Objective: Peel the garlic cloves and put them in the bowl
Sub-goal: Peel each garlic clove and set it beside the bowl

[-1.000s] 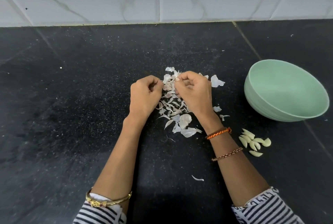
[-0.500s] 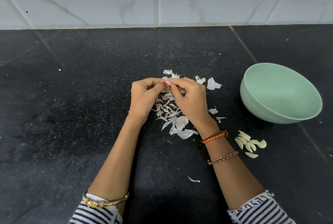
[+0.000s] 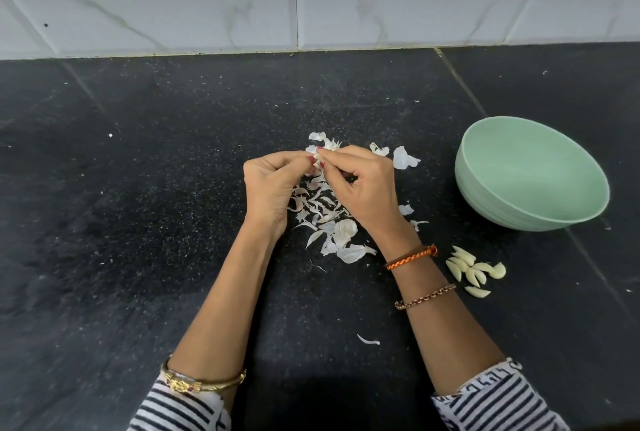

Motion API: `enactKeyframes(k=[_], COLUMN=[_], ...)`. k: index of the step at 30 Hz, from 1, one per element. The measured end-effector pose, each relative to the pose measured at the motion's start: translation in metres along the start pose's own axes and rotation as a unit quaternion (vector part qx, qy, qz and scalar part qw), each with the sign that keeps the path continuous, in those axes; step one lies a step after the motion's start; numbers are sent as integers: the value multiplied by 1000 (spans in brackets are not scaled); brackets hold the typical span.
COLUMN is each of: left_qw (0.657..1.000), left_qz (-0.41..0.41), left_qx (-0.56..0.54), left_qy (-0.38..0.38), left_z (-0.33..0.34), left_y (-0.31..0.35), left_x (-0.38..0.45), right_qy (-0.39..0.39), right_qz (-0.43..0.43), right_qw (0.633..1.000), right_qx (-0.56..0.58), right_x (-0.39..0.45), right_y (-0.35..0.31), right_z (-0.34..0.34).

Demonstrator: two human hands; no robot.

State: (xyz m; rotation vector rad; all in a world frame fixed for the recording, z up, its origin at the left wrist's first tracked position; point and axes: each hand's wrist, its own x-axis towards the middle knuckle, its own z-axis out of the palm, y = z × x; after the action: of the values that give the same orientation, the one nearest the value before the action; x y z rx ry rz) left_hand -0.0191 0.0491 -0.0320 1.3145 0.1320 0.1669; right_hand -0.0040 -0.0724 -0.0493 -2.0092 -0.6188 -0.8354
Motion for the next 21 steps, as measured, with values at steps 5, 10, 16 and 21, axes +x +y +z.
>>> enactKeyframes(k=[5, 10, 16, 21], left_qw=[1000, 999, 998, 996], left_qz=[-3, -23, -27, 79], left_qx=[-10, -41, -45, 40], left_qy=[9, 11, 19, 5], left_z=[2, 6, 9, 6], left_y=[0, 3, 3, 6], left_x=[0, -2, -2, -5], right_qy=[17, 40, 28, -16], right_qz=[2, 12, 225, 390], right_qw=[1000, 999, 949, 864], right_qx=[0, 21, 220, 318], right_x=[-1, -1, 1, 10], right_y=[-1, -4, -15, -20], right_z=[1, 1, -1, -8])
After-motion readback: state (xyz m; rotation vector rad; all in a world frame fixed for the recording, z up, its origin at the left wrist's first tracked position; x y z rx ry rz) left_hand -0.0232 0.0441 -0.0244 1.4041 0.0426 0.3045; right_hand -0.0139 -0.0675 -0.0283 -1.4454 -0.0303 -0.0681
